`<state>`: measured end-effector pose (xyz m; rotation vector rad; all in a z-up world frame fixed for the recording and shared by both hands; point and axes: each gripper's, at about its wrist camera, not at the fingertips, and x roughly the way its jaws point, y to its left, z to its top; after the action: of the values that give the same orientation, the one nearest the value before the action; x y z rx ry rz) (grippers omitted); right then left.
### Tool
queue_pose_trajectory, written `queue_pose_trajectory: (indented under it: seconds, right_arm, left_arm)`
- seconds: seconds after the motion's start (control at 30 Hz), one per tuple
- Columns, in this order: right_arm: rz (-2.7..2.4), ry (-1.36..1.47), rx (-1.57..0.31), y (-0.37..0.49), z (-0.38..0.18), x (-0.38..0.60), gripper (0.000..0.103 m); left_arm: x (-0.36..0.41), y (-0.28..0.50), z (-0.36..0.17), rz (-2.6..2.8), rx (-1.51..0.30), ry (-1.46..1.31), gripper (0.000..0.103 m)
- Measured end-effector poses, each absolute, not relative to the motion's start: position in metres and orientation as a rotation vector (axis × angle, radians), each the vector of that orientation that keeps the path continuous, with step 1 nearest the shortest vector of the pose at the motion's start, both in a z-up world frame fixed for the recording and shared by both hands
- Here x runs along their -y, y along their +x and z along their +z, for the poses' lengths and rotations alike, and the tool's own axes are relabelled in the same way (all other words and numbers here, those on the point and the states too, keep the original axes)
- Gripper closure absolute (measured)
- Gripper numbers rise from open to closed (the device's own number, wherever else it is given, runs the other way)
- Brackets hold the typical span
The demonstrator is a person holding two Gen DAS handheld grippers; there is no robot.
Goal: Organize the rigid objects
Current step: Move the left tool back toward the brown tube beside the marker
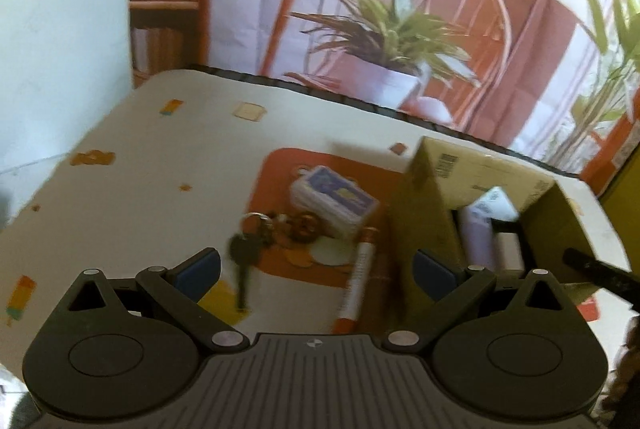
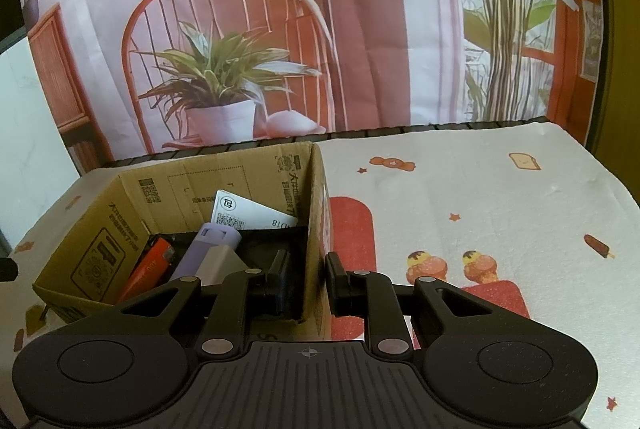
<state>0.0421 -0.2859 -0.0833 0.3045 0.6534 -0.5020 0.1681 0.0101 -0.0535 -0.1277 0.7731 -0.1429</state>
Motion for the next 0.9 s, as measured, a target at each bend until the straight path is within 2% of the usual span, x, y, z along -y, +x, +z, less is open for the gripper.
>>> queue_pose_trajectory:
  seconds: [0.33,0.4,0.43,0.53,0.6,0.67,0.77,0.9]
  right_arm:
    - [-0.501,0.305,-0.653,0.042,-0.083,0.286,0.084]
    - [-0.501,0.305,-0.653,0.042,-0.083,0.286,0.084]
    - [-0.501,0.305,-0.653,0.042,-0.083,0.286,0.084]
    - [-0.501,0.306,-0.652,0.042,-0.084,0.286,0.084]
    - [-0.501,0.305,-0.652,0.042,-0.084,0.286,0.084]
    - [-0.501,0.305,-0.653,0.042,-0.084,0.286,0.084]
    - [-0.501,0.305,-0.652,0.042,-0.084,0.286,0.084]
    - [-0.501,0.307,-0.652,0.042,-0.084,0.286,0.083]
  left_arm:
    - [0.007,0.16,-0.071,-0.203,-0.794,-0.017,0.002]
    - [0.016,0.158,-0.074,-0.238,-0.809,0.022,0.009]
    - [0.021,0.156,-0.077,-0.259,-0.816,0.038,0.017]
    - [0.03,0.154,-0.082,-0.305,-0.829,0.05,0.023]
    - [0.032,0.154,-0.085,-0.334,-0.835,0.044,0.032]
    - [0.036,0.155,-0.09,-0.361,-0.853,0.052,0.052]
    - [0.042,0.157,-0.094,-0.384,-0.867,0.069,0.064]
    - [0.048,0.159,-0.097,-0.401,-0.867,0.105,0.072]
